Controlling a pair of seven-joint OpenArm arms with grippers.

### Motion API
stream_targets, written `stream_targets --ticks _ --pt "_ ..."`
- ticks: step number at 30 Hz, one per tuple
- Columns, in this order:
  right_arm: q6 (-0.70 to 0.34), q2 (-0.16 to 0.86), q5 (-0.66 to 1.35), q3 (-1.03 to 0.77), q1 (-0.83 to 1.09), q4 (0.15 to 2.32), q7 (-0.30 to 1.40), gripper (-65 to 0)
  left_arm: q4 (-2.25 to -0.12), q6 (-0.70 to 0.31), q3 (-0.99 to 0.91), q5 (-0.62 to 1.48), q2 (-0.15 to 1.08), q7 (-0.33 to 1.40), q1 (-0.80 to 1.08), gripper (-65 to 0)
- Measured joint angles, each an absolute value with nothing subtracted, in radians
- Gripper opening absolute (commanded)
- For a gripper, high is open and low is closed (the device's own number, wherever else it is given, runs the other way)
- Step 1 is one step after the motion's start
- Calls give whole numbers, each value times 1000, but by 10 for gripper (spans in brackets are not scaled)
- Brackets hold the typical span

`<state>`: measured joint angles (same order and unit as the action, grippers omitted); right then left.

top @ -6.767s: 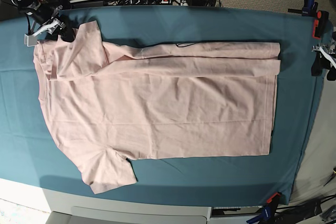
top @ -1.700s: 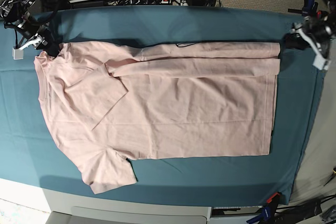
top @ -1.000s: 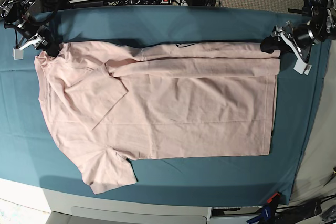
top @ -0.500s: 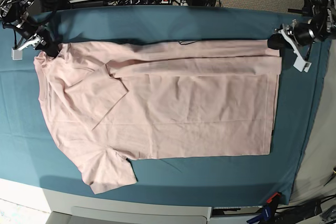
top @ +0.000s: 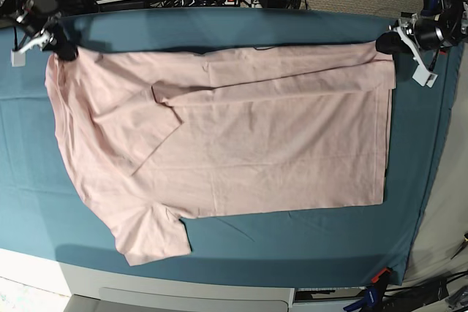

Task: Fold the T-shirt properly
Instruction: 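Lift and pull the folded edge back with both grippers, unfolding it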

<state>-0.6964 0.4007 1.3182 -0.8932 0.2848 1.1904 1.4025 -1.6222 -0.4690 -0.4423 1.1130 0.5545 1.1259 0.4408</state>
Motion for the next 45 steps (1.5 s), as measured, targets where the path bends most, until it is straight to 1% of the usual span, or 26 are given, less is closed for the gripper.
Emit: stream_targets --ticks 6,17,27,32,40,41,43,44,45 --pt "-697 401 1336 -893 328 1190 1402 -650 -1623 -472 -443 1125 579 1134 466 -650" --pt "-697 405 1337 -893 340 1191 1402 -650 -1623 -476 -443 1131 642 1145 512 -650" --pt "-698 408 1382 -894 428 1193 1387 -650 -1624 -476 -443 1127 646 1148 517 -650" --pt "-700 409 1385 -907 430 1193 1393 -650 -1628 -476 -447 1141 651 1133 557 -650" --pt "-700 409 1382 -920 432 1193 1399 -650 -1628 -476 -446 1145 651 1132 559 -650" --pt "-700 409 1382 -920 432 1193 1399 -628 -1628 -476 -446 1145 651 1132 559 -625" --pt "-699 407 1394 -920 432 1193 1398 -470 -1628 -493 -446 1149 651 1130 559 -474" --pt "-702 407 1406 -922 432 1194 1398 -418 -1629 -527 -446 1150 651 1124 559 -413" --pt "-704 408 1409 -923 432 1196 1395 -405 -1630 -547 -446 1150 650 1120 559 -373"
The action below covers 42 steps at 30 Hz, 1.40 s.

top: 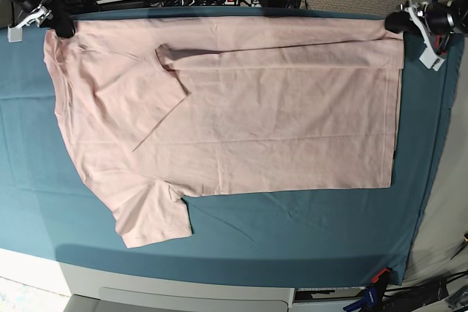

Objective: Fold the T-shirt properly

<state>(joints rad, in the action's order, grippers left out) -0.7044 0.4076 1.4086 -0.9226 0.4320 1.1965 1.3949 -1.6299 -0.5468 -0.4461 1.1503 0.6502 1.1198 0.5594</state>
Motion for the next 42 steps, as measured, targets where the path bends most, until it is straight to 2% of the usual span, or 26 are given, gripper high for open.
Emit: stream_targets --ticks 5,10,13,18,23,26,30,33,38,42 --pt "-704 408 1400 -942 425 1197 1399 -405 -1631 -558 -446 1128 651 1105 559 -358" --pt "-696 422 1346 -1073 398 1190 1415 -405 -1636 -577 -454 1035 690 1092 556 -358" --pt "-696 486 1346 -1142 393 1190 1415 -405 -1630 -573 -529 945 722 1123 561 -358" --pt "-697 600 1342 -1199 384 1191 1412 -405 -1646 -550 -696 961 792 1128 551 -359" --pt "-697 647 1275 -1173 203 1190 1417 -405 -1647 -547 -714 1024 829 1126 409 -379" --pt "-696 656 1137 -1098 76 1190 1356 -405 -1647 -550 -715 1021 829 1102 313 -431" --pt "-699 648 922 -874 -98 1186 1234 -405 -1637 -490 -653 940 829 1064 194 -434" --pt "-702 645 773 -670 -227 1185 1153 -405 -1584 -478 -517 886 829 1039 81 -433" --pt "-630 601 538 -400 -402 1186 1041 -405 -1317 -464 -251 827 804 1019 -185 -433" --pt "-593 532 428 -313 -494 1139 960 -405 -1031 -470 -138 830 748 1011 -432 -434"
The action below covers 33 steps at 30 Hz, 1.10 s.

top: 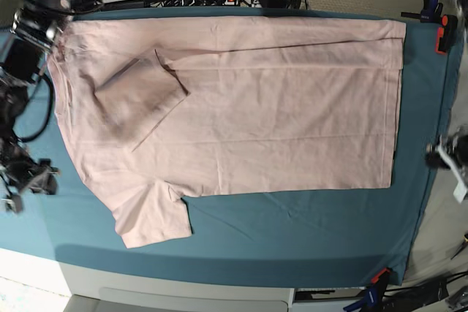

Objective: Fold the T-shirt properly

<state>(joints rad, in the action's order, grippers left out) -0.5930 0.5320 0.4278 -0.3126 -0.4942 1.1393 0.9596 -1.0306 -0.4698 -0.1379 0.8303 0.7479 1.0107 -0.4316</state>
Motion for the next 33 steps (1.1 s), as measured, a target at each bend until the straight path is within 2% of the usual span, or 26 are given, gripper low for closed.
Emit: stream_targets --ticks 7,12,15,26,33 --pt "-577 457 327 -307 -665 712 783 -405 -588 -517 -121 857 624 992 -734 -434" --pt "-573 459 317 -307 -738 559 764 -405 -391 -517 -120 826 562 933 -793 -434" --pt "-574 462 323 -307 -743 559 761 -405 -374 -496 -120 739 532 913 -789 -434" --pt "-576 460 323 -307 -740 559 758 -405 -377 -498 -122 737 522 874 -756 -434" --pt "-575 460 325 -307 -740 559 758 -405 -400 -478 -122 632 522 865 -758 -433"
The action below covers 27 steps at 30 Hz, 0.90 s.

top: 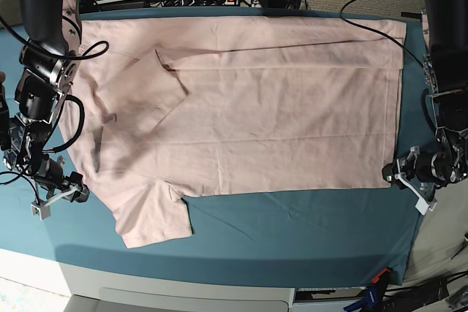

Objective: Fold the T-shirt properly

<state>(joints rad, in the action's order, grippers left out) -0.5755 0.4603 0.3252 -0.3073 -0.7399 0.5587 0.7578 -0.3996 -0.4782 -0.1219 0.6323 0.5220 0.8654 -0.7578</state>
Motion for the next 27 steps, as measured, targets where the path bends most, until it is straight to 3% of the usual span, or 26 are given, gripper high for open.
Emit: stream_targets --ticks 18,21,24,27 --pt "-576 440 326 -307 -739 559 754 -405 -406 -491 -125 669 474 870 -760 -434" --pt "-576 441 326 -307 -739 559 754 -405 -406 -491 -125 670 474 870 -759 -496" --pt "-576 440 323 -307 -739 559 735 -405 -406 -490 -125 662 474 870 -757 -633" --pt "-575 446 322 -307 -742 559 715 -405 -405 -490 -125 665 474 870 -755 -650"
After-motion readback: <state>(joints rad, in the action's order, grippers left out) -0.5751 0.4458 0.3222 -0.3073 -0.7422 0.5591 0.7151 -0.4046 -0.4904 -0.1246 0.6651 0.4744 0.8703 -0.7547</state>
